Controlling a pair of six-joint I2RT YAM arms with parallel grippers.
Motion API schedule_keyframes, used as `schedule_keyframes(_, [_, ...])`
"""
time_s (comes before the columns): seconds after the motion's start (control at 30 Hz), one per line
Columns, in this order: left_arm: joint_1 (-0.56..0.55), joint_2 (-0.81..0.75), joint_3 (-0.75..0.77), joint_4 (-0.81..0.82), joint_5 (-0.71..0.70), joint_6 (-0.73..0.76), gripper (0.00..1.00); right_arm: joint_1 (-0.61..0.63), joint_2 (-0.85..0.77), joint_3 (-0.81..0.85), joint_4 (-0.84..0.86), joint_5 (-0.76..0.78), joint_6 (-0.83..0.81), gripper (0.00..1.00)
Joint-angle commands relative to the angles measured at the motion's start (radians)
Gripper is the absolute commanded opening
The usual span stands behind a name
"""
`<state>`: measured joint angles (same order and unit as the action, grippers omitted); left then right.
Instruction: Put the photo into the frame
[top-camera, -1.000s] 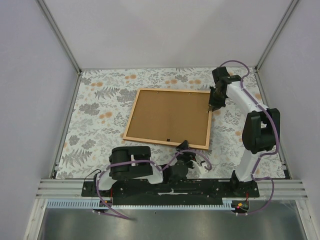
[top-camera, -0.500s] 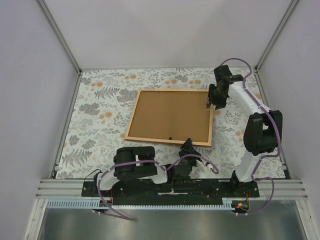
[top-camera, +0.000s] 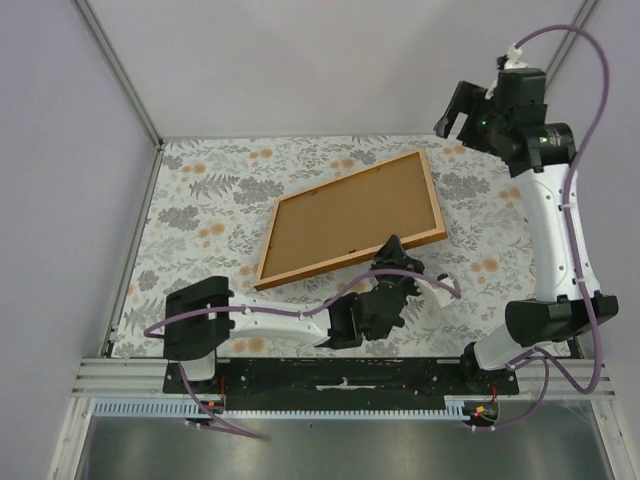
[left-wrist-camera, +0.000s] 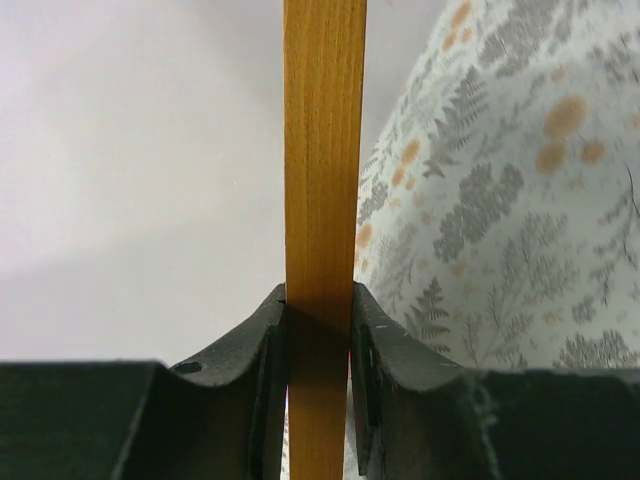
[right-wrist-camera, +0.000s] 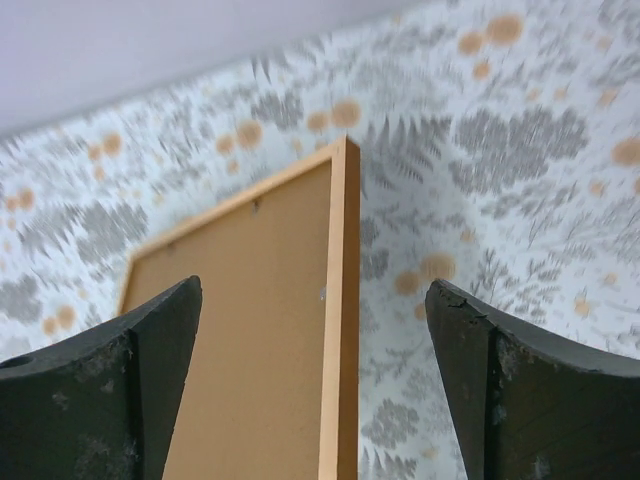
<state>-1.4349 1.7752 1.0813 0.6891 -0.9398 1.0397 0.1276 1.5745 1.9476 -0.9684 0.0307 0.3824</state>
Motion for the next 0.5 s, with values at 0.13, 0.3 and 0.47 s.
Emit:
schedule_keyframes(0.13, [0.068, -0.122, 0.353, -0.468, 0.033, -0.245, 0.02, -0.078, -0.024, 0.105, -0.035, 0.003, 0.041, 0.98])
schedule_keyframes(0.3, [0.1, -0.119, 0.534, -0.647, 0.045, -0.319, 0.02, -0.121, -0.047, 0.057, -0.007, -0.015, 0.056, 0.98])
schedule_keyframes(0.47, [0.137, -0.089, 0.678, -0.821, 0.081, -0.377, 0.02, -0.189, -0.08, -0.01, 0.037, -0.028, 0.075, 0.98])
